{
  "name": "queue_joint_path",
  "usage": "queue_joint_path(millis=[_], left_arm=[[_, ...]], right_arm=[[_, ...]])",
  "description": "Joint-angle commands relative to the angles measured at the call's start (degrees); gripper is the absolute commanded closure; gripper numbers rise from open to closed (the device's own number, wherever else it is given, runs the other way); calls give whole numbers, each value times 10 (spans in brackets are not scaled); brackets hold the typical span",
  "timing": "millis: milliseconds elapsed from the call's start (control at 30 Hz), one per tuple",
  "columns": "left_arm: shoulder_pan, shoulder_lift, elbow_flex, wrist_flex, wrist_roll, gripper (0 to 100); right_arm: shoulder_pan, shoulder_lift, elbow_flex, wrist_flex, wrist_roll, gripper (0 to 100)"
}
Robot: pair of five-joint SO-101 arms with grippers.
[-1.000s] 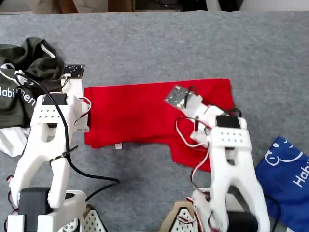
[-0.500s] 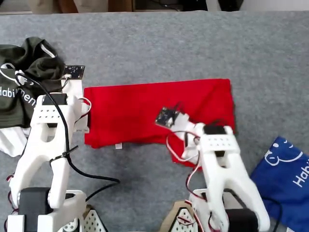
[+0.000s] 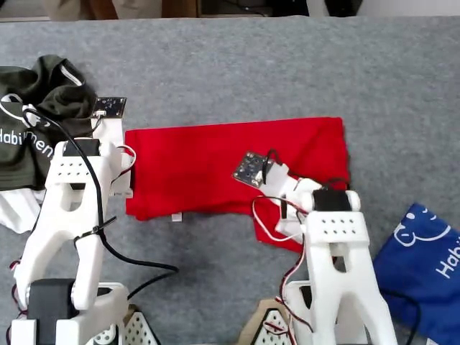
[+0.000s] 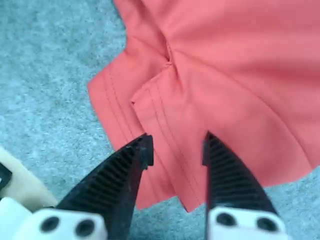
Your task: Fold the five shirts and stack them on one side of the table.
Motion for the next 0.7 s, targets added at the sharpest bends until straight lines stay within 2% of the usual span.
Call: queue_joint_path(millis=[0, 167, 433, 667], left_arm=[[-5, -21, 1, 6, -4, 981], [0, -19, 1, 7, -4, 981], [0, -15, 1, 8, -1, 981], [0, -15, 1, 8, 0, 981]], right_arm=[[10, -14, -6, 1, 1, 800], [9, 8, 43, -41, -2, 800], [-55, 18, 73, -78, -55, 807], [-56, 18, 97, -120, -55, 961]])
